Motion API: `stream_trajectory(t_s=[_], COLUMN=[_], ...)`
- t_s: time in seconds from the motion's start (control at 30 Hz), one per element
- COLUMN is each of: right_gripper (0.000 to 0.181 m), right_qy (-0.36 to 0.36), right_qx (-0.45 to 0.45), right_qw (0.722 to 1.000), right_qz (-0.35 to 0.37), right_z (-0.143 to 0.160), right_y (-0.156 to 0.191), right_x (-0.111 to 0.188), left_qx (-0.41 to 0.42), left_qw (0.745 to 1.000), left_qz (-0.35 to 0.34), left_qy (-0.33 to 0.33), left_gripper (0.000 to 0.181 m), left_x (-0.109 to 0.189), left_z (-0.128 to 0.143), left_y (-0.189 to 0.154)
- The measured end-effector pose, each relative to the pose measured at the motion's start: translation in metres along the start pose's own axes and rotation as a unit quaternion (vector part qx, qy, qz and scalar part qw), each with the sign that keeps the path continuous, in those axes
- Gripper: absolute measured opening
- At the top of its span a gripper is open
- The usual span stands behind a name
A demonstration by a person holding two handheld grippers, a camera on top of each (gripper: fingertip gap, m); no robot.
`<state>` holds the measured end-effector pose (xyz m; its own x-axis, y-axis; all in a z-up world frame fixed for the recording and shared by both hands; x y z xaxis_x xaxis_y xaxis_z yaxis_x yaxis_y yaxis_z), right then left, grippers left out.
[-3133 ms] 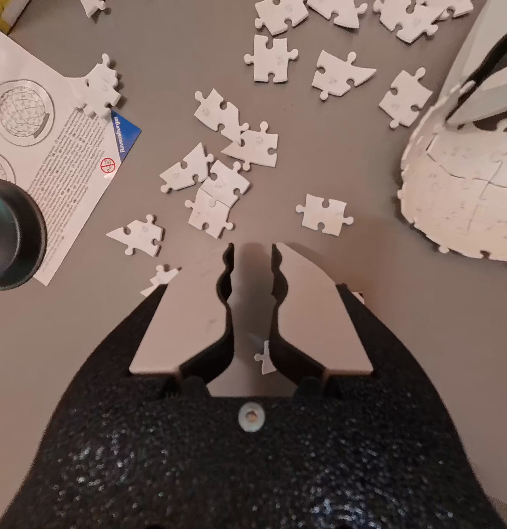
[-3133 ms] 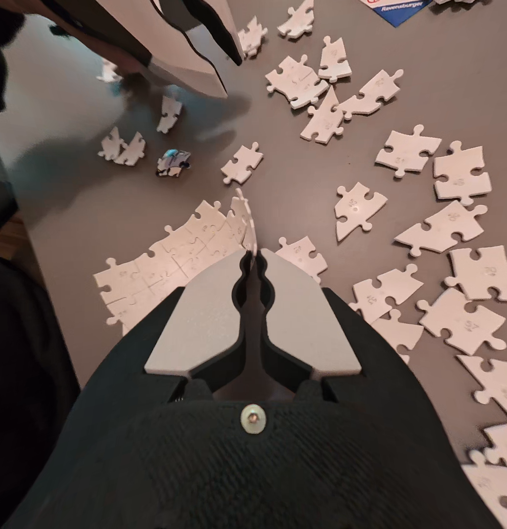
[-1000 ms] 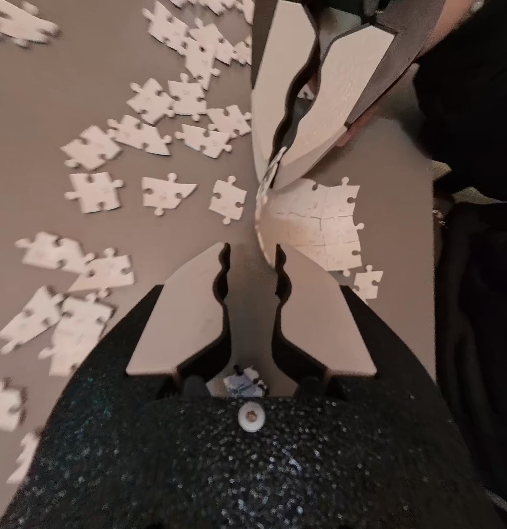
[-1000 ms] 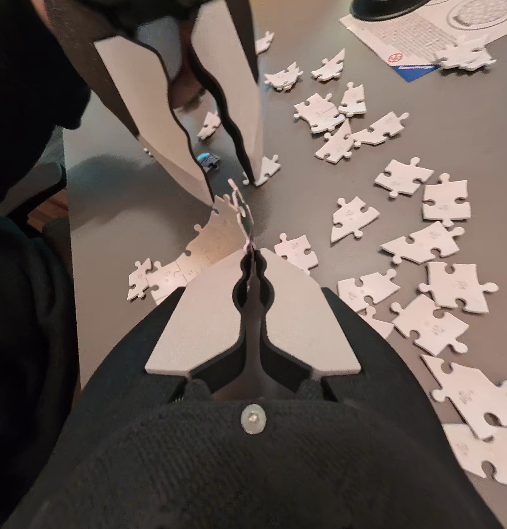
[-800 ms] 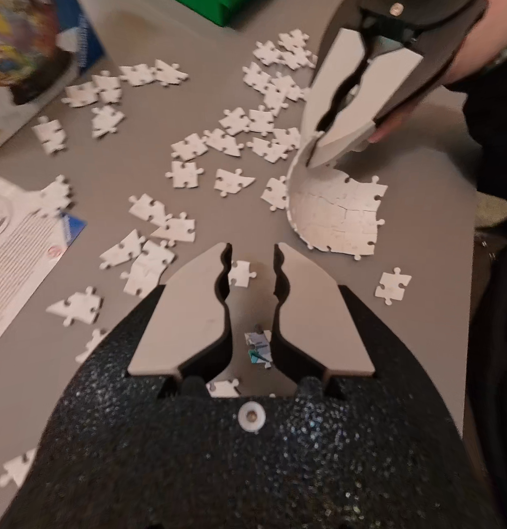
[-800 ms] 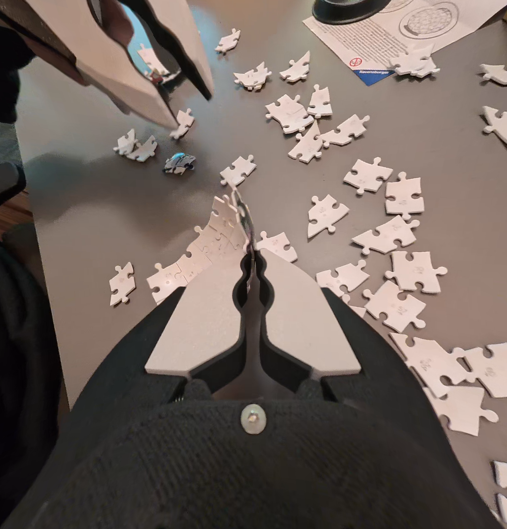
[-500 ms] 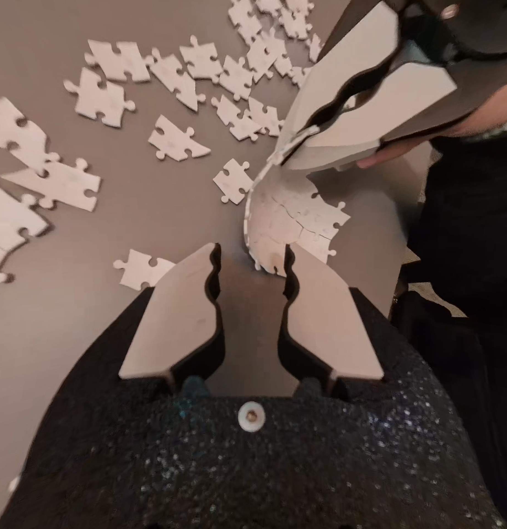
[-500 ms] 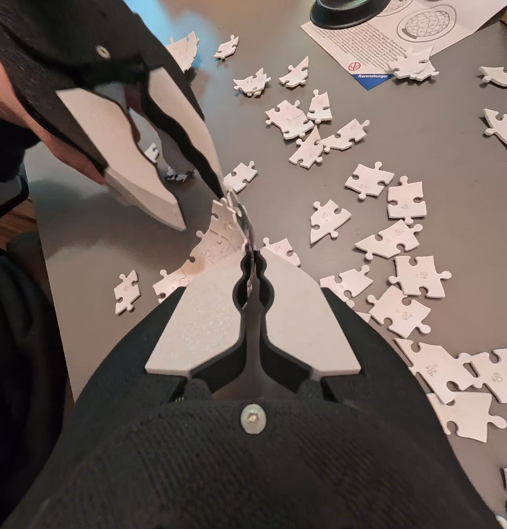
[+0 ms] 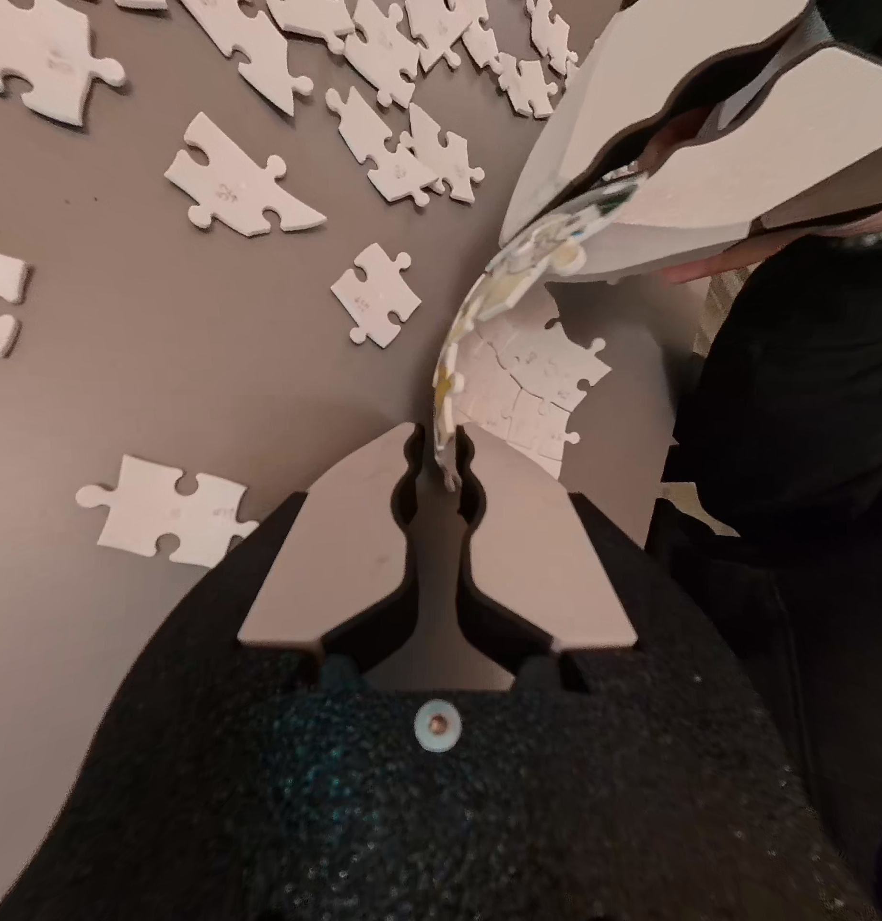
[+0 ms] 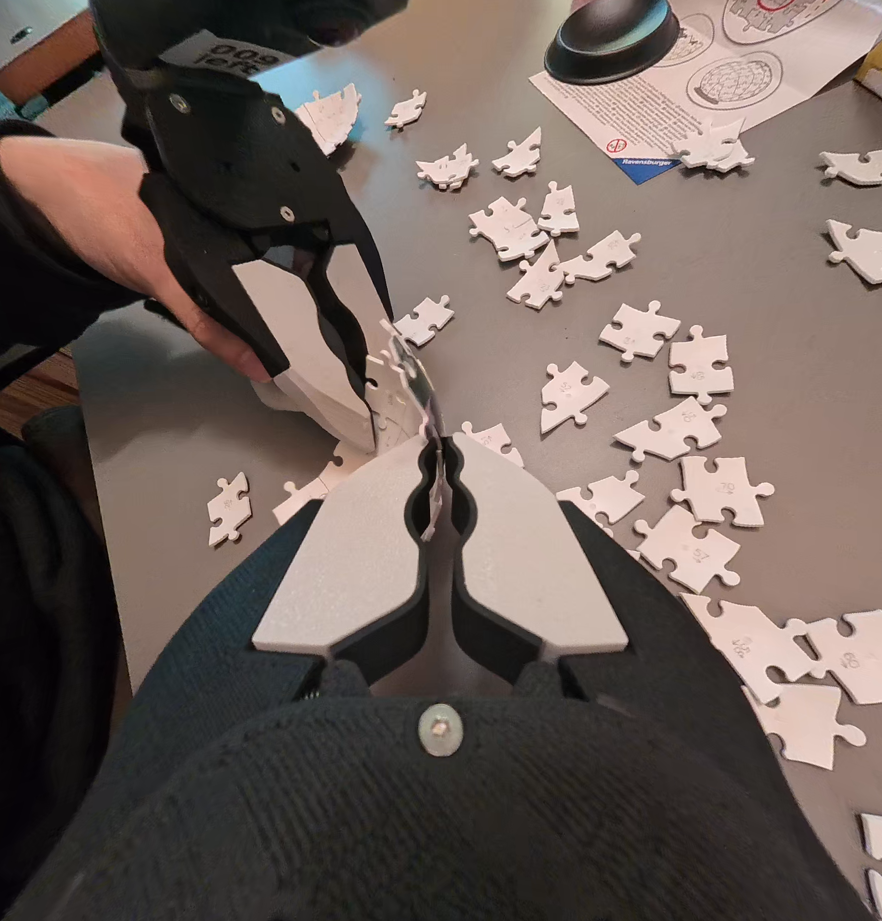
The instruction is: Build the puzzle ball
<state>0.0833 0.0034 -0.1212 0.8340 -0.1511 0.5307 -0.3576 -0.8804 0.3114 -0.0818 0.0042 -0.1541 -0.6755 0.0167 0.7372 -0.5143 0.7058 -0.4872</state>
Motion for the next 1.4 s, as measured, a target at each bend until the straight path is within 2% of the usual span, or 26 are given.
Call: stream_trajectory(t_s=[0.03,0.47,0.6,0.63,0.7,0.83,0.93,1.1,1.4], right_gripper=[0.003,0.003,0.003,0.003,0.003,0.003,0.003,0.003,0.003], right_qy=[-0.002,-0.016,-0.009,-0.006,-0.004,-0.004,-0.006,-0.002,-0.005], right_qx=[-0.001,0.0,0.004,0.004,0.0,-0.013,-0.016,-0.011,-0.016], right_qw=[1.0,1.0,1.0,1.0,1.0,1.0,1.0,1.0,1.0], right_qz=[-0.001,-0.006,-0.001,0.004,0.012,0.025,0.021,0.018,0.008], right_z=[0.0,0.0,0.0,0.0,0.0,0.001,0.001,0.0,0.003], right_y=[0.0,-0.001,-0.001,-0.001,-0.003,-0.006,-0.005,-0.003,-0.005], right_x=[0.0,0.002,0.001,0.001,0.001,0.001,0.0,-0.002,-0.001], left_qx=[0.003,0.032,0.038,0.029,0.013,-0.005,-0.005,0.019,0.036], left_qw=[1.0,0.999,0.998,0.998,0.999,0.999,0.998,0.996,0.996], left_qz=[0.003,0.034,0.05,0.055,0.046,-0.026,-0.044,-0.036,0.007], left_qy=[0.001,-0.013,-0.002,-0.002,-0.01,-0.035,-0.045,-0.074,-0.077], left_gripper=[0.012,0.003,0.004,0.012,0.018,0.013,0.012,0.006,0.003], left_x=[-0.001,-0.005,-0.005,-0.004,0.002,0.011,0.008,0.003,0.0], left_z=[0.0,0.0,0.001,0.001,0.003,0.006,0.004,0.0,0.003], left_y=[0.0,0.003,0.005,0.004,0.002,0.0,-0.001,0.002,0.006])
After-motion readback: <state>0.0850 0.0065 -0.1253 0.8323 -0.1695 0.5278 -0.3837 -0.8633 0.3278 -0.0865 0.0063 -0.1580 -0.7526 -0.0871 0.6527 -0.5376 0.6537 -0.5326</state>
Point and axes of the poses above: each gripper's, where its closed fingertips meet, x back along the fingers, z out of its underside, y = z × x across the jaws, the point moved 9 cm from there along x, back along the fingers, and after that the axes turned 7 degrees about -z, right-handed, at the moved point
